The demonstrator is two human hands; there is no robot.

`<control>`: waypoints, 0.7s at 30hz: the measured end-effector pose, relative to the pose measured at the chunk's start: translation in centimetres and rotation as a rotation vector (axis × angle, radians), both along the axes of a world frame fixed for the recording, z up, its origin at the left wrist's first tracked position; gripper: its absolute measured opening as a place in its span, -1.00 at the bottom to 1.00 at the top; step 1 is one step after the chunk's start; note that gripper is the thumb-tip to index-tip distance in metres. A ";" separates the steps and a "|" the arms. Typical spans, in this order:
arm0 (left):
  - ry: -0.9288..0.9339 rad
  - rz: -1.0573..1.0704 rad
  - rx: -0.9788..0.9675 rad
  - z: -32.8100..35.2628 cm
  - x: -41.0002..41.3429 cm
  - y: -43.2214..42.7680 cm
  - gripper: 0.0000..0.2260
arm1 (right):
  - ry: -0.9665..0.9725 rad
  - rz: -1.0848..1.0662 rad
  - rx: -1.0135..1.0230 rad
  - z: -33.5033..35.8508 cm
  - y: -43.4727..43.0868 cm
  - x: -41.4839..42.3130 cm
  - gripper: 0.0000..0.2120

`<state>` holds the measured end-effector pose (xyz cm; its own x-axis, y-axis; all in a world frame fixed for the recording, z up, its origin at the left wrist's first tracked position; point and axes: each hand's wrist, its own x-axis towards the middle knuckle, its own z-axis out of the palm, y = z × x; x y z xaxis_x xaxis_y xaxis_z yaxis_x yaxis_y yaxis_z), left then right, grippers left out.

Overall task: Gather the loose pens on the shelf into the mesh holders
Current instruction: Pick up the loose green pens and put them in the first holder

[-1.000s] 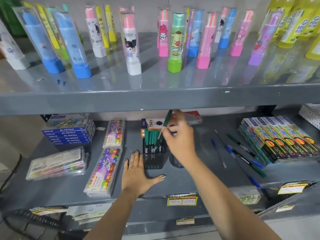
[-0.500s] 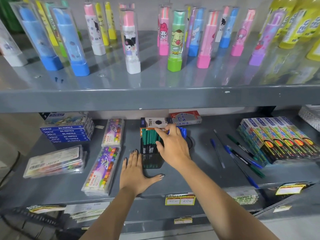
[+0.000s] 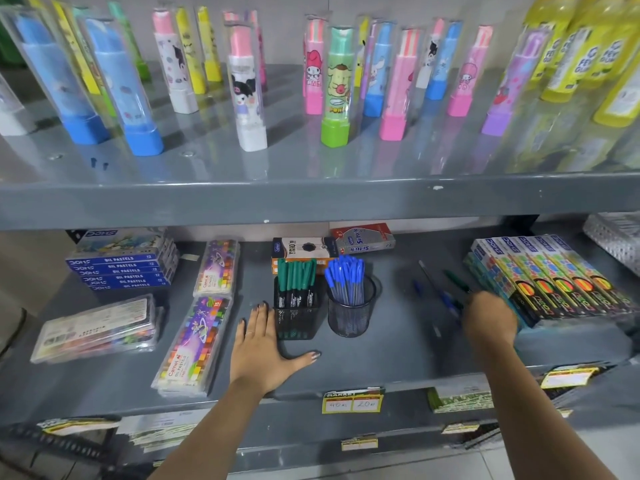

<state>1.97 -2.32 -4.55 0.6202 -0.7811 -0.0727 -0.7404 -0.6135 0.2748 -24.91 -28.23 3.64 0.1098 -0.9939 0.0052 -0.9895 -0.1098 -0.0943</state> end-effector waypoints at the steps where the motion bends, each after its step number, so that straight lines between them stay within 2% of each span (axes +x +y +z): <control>1: -0.001 -0.001 0.002 0.0 0.0 0.0 0.28 | 0.010 -0.016 0.014 -0.3 0.0 -0.4 -0.84; 11: 0.001 -0.010 -0.005 0.1 -0.1 0.0 0.28 | 0.023 -0.022 0.001 -0.6 0.5 -1.3 -0.82; 13: 0.001 -0.009 -0.007 0.1 -0.1 0.0 0.27 | -0.153 -0.009 -0.053 0.5 0.8 -1.4 -0.81; 16: -0.005 -0.013 -0.001 0.2 0.0 0.0 0.27 | -0.574 0.034 -0.115 3.4 2.0 -0.7 -0.78; 18: -0.003 -0.010 0.000 0.2 0.0 0.0 0.28 | -0.812 0.105 -0.031 5.7 3.0 0.6 -0.76; 21: 0.009 -0.005 -0.015 0.2 -0.1 0.0 0.28 | -0.984 0.253 0.155 8.7 5.3 3.6 -0.77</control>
<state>1.90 -2.28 -4.35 0.6153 -0.7855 -0.0661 -0.7412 -0.6051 0.2907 -21.29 -22.93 12.38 0.3324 -0.9398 0.0793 -0.4159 -0.2215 -0.8820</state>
